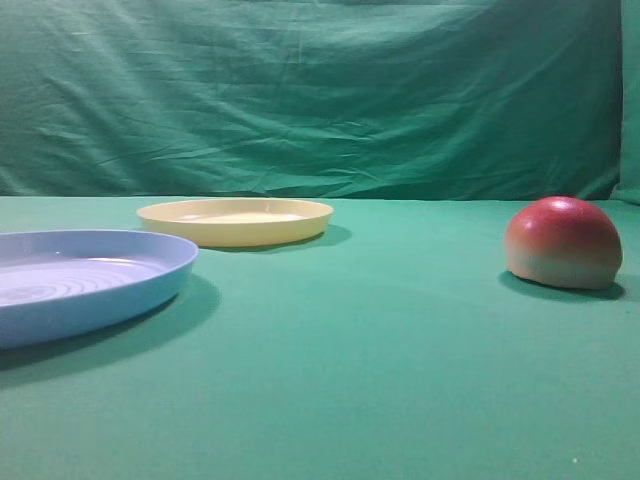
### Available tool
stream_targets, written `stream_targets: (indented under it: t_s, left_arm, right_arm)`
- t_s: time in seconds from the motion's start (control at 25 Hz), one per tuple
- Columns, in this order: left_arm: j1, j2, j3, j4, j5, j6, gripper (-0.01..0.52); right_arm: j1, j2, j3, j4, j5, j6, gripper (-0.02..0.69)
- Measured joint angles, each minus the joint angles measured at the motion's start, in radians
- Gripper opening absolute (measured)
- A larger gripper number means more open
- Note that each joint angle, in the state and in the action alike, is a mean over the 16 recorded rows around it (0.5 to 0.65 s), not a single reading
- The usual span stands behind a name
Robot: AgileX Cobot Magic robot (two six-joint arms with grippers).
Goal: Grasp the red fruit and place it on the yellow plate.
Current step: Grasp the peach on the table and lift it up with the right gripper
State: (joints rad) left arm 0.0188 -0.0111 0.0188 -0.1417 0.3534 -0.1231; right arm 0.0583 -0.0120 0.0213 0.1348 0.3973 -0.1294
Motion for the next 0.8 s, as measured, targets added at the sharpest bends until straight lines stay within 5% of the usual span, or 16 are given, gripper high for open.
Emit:
stream_targets:
  t_s: [0.8]
  left_arm:
    - [0.0, 0.0, 0.0, 0.0, 0.0, 0.0, 0.157]
  right_arm:
    - [0.0, 0.0, 0.0, 0.0, 0.0, 0.0, 0.0]
